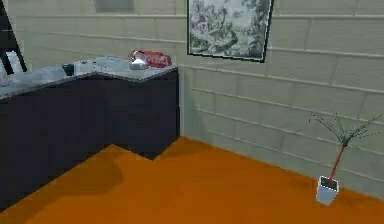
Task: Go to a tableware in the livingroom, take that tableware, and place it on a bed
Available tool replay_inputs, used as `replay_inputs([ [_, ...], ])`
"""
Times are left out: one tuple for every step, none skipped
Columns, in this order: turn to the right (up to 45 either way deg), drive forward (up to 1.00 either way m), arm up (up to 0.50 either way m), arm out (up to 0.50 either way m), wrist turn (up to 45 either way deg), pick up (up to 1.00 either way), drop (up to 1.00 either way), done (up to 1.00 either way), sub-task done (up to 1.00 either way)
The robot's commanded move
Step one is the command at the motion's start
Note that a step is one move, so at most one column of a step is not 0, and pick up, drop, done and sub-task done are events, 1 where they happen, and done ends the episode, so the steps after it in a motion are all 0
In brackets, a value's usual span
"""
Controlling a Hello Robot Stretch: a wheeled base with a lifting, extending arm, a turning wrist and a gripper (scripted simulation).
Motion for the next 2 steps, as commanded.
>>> replay_inputs([
  [45.0, 0.0, 0.0, 0.0, 0.0, 0.0, 0.0, 0.0, 0.0],
  [45.0, 0.0, 0.0, 0.0, 0.0, 0.0, 0.0, 0.0, 0.0],
])
